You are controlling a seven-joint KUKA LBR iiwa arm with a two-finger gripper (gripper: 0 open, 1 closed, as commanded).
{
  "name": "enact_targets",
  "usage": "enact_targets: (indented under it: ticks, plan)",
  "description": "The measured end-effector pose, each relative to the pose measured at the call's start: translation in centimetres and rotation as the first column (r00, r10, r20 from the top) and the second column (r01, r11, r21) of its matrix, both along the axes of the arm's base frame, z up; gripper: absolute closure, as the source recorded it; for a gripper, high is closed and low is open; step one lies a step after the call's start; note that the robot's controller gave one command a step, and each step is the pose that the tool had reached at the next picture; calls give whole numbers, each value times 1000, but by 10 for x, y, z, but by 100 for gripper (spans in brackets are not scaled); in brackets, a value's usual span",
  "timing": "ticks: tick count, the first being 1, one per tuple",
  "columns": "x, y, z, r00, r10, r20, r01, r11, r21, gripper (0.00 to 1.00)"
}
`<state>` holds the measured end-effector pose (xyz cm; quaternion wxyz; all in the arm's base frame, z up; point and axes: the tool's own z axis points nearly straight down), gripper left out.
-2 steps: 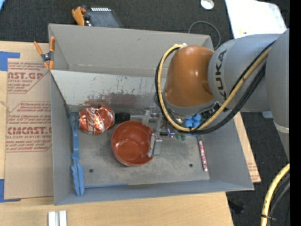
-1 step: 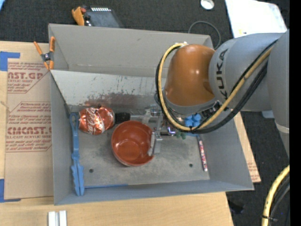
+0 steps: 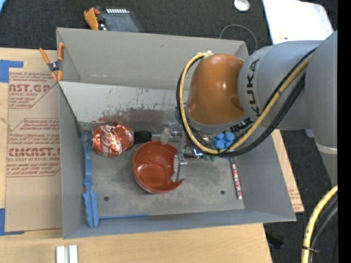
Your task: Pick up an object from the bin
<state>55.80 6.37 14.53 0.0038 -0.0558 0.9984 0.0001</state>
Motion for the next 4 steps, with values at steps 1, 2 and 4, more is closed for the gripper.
enact_targets:
  ticks: [1, 2, 4]
  plan:
    - [24, 20, -27, 1000, 17, -2, -17, 1000, 2, 0]
    - [26, 60, -71, 993, 121, 5, -121, 993, 0, 100]
    - [3, 80, -73, 987, 162, 10, -162, 987, -1, 100]
